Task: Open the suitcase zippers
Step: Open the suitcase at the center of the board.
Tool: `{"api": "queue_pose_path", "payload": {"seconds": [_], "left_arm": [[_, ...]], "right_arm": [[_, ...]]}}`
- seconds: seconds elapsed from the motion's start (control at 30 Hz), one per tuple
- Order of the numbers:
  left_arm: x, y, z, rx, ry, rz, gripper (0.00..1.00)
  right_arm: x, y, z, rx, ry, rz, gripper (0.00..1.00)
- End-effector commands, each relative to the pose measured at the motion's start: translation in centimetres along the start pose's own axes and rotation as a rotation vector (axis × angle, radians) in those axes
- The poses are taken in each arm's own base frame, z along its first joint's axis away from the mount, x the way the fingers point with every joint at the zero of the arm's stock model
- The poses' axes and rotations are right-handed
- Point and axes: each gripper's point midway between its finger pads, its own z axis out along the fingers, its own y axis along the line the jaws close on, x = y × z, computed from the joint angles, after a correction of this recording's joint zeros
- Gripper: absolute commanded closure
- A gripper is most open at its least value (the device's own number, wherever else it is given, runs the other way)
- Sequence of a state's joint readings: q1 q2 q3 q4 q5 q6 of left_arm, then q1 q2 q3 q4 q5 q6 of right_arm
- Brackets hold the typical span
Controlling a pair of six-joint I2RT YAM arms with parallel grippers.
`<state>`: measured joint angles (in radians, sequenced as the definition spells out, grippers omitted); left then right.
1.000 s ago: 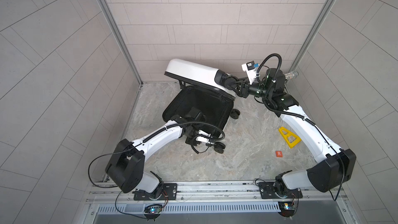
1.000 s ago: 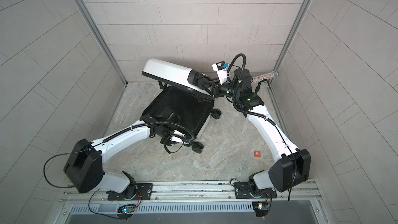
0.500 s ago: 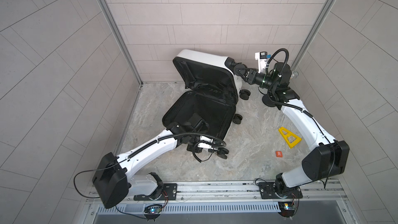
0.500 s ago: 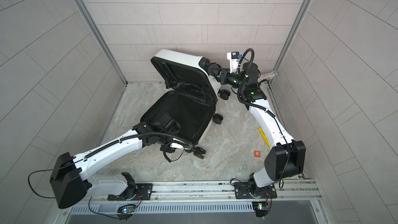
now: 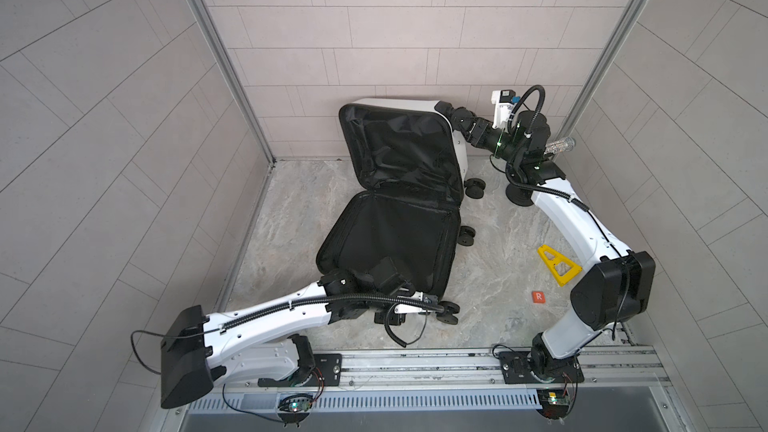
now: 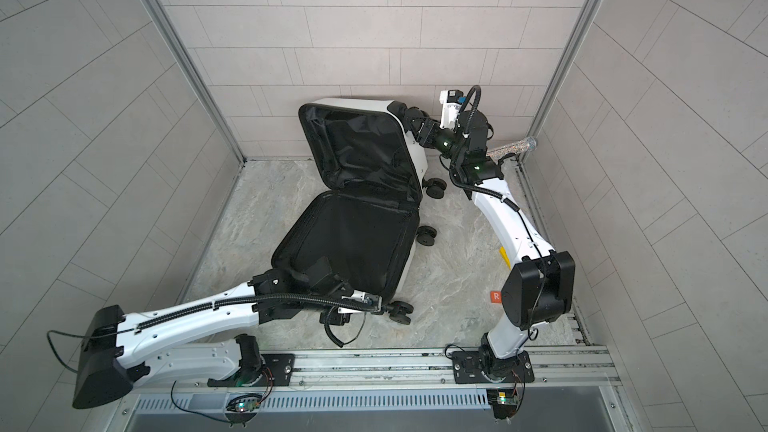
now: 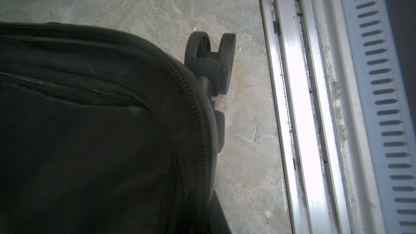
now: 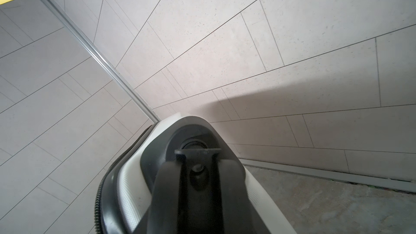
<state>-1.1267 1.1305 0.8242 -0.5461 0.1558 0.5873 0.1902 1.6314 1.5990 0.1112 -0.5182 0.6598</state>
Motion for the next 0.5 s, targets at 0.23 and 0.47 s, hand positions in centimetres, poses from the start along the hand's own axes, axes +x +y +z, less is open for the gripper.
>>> {"api": "queue_pose_path", "payload": {"seconds": [0.23,0.47], "left_arm": [[-6.7,0.4,-0.6,-0.072,-0.232,-0.091,1.00],[-7.0,-0.9,0.5,-0.061,-0.241,-0.082,1.00]], "right_arm": [[-0.2,-4.1,3.0,0.191,-0.045,-0.062,1.00],[1.8,-6.7,5.0,0.302,0.020,-0.093,1.00]]}}
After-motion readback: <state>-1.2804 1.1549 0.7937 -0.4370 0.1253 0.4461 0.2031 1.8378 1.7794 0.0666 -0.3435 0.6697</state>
